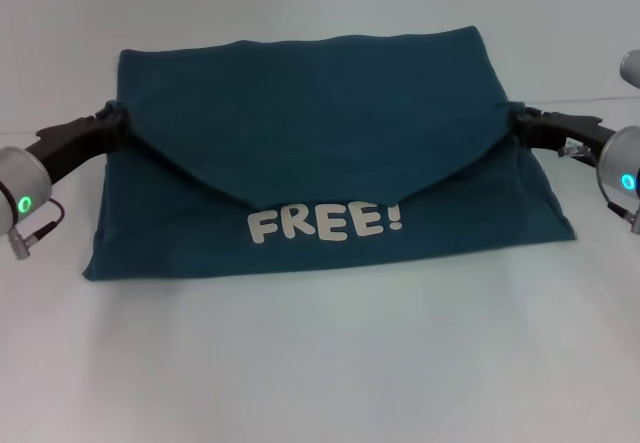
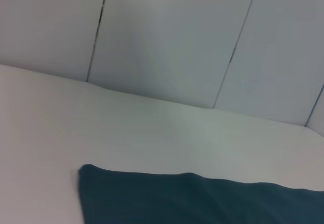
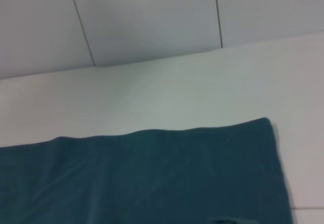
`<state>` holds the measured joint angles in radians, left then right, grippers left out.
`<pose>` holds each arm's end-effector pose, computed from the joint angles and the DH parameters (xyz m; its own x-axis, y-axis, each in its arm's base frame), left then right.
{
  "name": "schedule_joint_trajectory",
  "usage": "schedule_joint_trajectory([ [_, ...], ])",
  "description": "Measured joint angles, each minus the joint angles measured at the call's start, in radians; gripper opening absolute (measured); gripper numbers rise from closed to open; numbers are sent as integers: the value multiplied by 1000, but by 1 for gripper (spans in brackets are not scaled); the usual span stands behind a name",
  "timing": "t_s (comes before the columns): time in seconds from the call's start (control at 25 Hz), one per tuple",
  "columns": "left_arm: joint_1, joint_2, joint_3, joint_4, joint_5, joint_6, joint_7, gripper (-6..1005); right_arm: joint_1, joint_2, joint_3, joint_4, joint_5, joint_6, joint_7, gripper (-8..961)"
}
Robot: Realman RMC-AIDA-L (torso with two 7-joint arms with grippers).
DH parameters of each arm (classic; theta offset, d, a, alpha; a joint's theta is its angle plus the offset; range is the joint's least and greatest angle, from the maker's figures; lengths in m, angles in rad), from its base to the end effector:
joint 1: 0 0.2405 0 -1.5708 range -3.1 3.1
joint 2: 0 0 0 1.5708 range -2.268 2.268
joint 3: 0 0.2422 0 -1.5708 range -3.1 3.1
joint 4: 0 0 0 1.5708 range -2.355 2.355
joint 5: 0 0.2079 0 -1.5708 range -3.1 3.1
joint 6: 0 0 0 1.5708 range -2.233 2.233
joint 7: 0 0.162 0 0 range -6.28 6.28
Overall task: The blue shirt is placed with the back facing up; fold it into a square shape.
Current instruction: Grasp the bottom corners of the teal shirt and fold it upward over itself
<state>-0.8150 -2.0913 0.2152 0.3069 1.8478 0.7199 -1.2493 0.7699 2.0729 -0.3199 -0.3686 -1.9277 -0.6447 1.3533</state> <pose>-0.2686 0.4537 0.0011 0.5205 0.3748 0.7672 0.8534 -0.2581 -0.4529 0.2978 0.4487 0.0162 0.5749 -0.4361 -0.6923 -0.8129 -0.2075 -0.5442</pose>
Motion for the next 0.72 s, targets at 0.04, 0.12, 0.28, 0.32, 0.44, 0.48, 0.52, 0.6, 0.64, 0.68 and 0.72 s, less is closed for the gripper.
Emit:
schedule_joint_trajectory([
  [0.04, 4, 5, 0, 6, 0, 0, -6, 108, -2, -1, 0, -2, 9, 0, -3, 133],
  [0.12, 14, 9, 1, 26, 0, 2, -20, 193, -7, -8, -2, -8, 33, 0, -7, 152],
  [0.28, 57, 7, 45, 117, 1, 27, -105, 371, -23, -15, -3, -47, 70, -13, -12, 214],
  [0.32, 72, 4, 70, 144, 1, 41, -139, 395, -30, -15, -2, -60, 77, -30, -9, 249],
  [0.44, 134, -5, 172, 240, 1, 109, -252, 468, -54, -21, -1, -88, 81, -95, 24, 353],
  [0.48, 156, -8, 202, 270, 1, 134, -290, 493, -64, -25, -1, -91, 81, -116, 41, 387],
  [0.52, 175, -10, 228, 295, 1, 156, -326, 517, -76, -31, -2, -92, 80, -144, 63, 507],
  [0.6, 222, -13, 278, 353, 1, 211, -408, 566, -104, -43, -6, -94, 76, -210, 107, 643],
  [0.64, 239, -14, 292, 372, 2, 228, -430, 590, -122, -53, -13, -96, 74, -254, 132, 658],
  [0.68, 256, -15, 305, 391, 2, 248, -453, 623, -143, -62, -24, -99, 73, -298, 160, 673],
  [0.72, 279, -16, 317, 415, 7, 273, -479, 657, -163, -72, -40, -103, 73, -340, 190, 689],
])
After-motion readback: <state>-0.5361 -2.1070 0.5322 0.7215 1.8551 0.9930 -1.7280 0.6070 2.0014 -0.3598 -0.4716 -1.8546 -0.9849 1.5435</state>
